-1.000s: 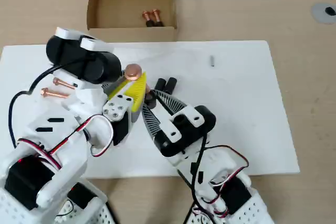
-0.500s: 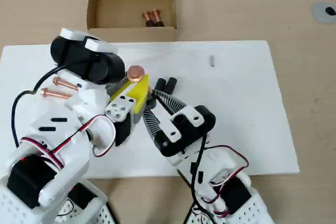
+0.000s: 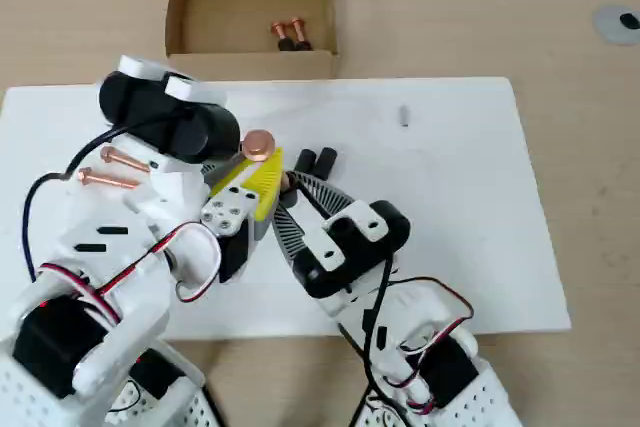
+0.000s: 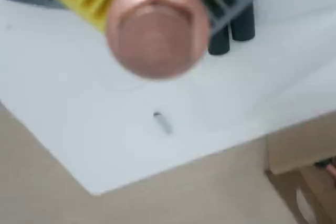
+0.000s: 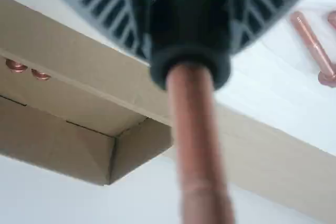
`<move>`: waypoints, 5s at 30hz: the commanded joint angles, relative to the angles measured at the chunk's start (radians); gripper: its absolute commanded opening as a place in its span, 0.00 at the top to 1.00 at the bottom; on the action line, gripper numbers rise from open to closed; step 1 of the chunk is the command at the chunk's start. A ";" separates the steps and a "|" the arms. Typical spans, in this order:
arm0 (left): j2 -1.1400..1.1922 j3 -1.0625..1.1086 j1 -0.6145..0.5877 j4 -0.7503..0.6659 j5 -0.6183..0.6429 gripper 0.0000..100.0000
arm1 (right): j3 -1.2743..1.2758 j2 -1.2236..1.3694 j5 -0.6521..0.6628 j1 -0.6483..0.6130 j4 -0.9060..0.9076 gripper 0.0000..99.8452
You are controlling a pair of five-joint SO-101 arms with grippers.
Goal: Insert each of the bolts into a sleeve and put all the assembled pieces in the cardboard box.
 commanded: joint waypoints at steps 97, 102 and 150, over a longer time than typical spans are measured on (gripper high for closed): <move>-0.005 0.338 -0.760 0.227 -0.157 0.96 | -2.022 2.382 0.060 0.427 -0.508 0.99; -0.005 0.338 -0.760 0.229 -0.152 0.96 | -2.336 2.678 0.092 0.429 -0.437 0.99; 0.722 0.023 -0.936 0.172 0.196 0.90 | -3.134 2.707 0.012 0.427 1.059 0.75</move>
